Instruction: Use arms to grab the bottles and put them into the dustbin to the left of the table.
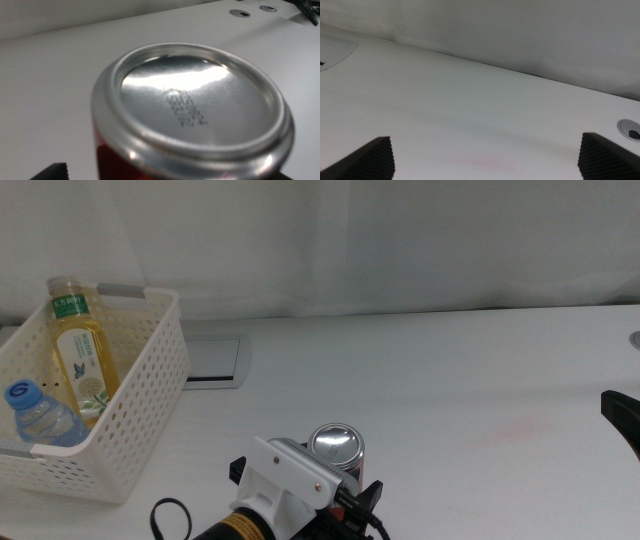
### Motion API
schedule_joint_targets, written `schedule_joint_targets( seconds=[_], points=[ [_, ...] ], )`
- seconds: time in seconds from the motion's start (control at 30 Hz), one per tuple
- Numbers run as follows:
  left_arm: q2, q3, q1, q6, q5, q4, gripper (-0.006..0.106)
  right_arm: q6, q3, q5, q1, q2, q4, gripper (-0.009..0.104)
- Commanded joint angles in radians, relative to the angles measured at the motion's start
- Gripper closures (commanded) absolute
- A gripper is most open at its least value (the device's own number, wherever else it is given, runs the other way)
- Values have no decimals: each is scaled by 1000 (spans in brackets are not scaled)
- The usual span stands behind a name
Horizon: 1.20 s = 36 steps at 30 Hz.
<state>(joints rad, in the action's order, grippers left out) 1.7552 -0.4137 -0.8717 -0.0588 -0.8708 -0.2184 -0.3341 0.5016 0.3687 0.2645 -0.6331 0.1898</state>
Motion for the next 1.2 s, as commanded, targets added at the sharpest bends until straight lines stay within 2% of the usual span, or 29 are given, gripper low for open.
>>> schedule_joint_targets(
  seconds=[0.0, 0.1, 0.17, 0.2, 0.27, 0.3, 0.37, 0.53, 0.8, 1.17],
  points=[
    [20, -23, 5, -20, -4, 1, 13, -4, -5, -9, -6, 3, -3, -8],
    [37, -46, 5, -20, 9, 1, 18, -4, -5, -9, -6, 3, -3, -8],
    [47, -56, 5, -20, 31, 1, 26, -4, -5, -9, -6, 3, -3, -8],
    [51, -56, 5, -20, 37, 1, 33, -4, -5, -9, -6, 3, -3, -8],
    [57, -56, 5, -20, 43, 1, 54, -4, -5, -9, -6, 3, -3, -8],
    [60, -56, 5, -20, 49, 1, 80, -4, -5, -9, -6, 3, -3, -8],
    [30, -60, 17, -13, 52, -8, 103, -4, -5, -9, -6, 3, -3, -8],
    [-69, -97, 98, 49, 171, -10, 103, -4, -5, -9, -6, 3, -3, -8],
    [-284, -307, 282, 257, 558, -6, 103, -4, -5, -9, -6, 3, -3, -8],
    [-383, -674, 637, 362, 1025, 0, 103, -4, -5, -9, -6, 3, -3, -8]
  ],
)
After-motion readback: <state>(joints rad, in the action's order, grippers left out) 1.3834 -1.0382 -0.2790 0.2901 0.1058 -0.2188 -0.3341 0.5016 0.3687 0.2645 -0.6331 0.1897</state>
